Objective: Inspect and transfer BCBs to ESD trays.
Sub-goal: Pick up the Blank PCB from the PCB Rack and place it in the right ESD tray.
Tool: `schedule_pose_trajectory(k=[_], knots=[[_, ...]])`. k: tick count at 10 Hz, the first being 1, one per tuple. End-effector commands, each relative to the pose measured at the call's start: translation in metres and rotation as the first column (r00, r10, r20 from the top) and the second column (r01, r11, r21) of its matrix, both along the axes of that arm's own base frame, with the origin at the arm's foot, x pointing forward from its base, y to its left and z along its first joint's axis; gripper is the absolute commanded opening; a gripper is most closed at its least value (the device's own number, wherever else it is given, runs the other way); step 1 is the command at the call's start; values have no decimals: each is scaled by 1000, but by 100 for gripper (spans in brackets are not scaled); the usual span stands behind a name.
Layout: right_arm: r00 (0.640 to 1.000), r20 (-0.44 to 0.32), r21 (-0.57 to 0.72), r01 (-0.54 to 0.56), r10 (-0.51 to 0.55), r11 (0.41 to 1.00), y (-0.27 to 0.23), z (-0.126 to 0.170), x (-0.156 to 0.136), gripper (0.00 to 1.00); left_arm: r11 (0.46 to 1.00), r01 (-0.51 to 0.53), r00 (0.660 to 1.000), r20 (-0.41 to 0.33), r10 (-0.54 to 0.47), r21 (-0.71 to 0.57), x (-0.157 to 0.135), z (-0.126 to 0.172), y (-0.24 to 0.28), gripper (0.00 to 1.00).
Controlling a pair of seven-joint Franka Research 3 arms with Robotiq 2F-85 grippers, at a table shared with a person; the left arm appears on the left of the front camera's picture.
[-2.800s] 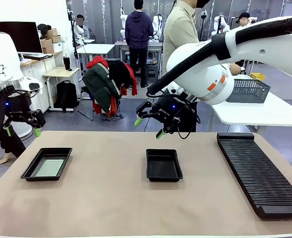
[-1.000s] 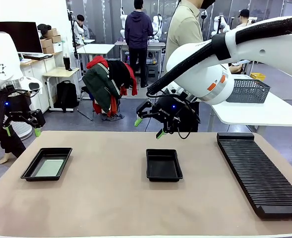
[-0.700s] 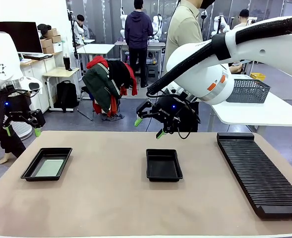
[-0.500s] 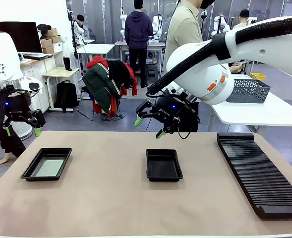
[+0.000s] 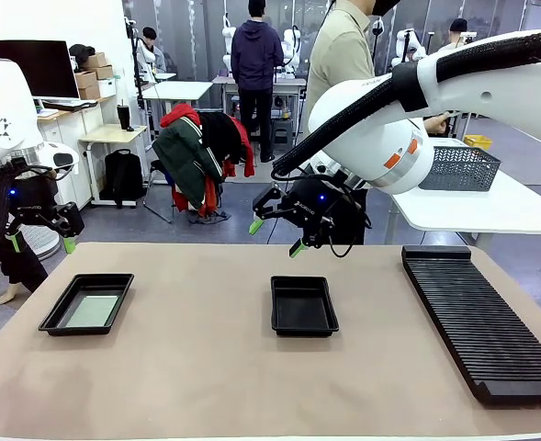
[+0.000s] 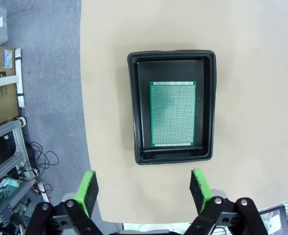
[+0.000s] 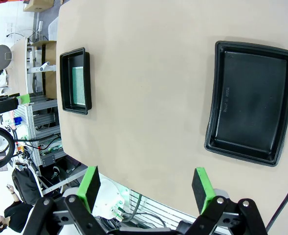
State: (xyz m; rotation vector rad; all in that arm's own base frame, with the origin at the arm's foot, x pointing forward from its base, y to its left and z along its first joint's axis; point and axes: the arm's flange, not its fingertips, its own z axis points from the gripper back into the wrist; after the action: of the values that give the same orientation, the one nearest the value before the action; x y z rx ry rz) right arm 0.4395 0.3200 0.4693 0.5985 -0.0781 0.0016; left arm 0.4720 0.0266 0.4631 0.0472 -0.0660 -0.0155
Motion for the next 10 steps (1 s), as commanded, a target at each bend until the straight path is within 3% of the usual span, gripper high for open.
schedule_pose_trajectory(k=[1,10], knots=[[1000,-1,-17,16,-16,1000,2,0,2,100,1000,0,1000,5,0,-1,0,-1,0,100],[1000,-1,-17,16,-16,1000,2,0,2,100,1000,0,1000,5,0,-1,0,-1,0,100]])
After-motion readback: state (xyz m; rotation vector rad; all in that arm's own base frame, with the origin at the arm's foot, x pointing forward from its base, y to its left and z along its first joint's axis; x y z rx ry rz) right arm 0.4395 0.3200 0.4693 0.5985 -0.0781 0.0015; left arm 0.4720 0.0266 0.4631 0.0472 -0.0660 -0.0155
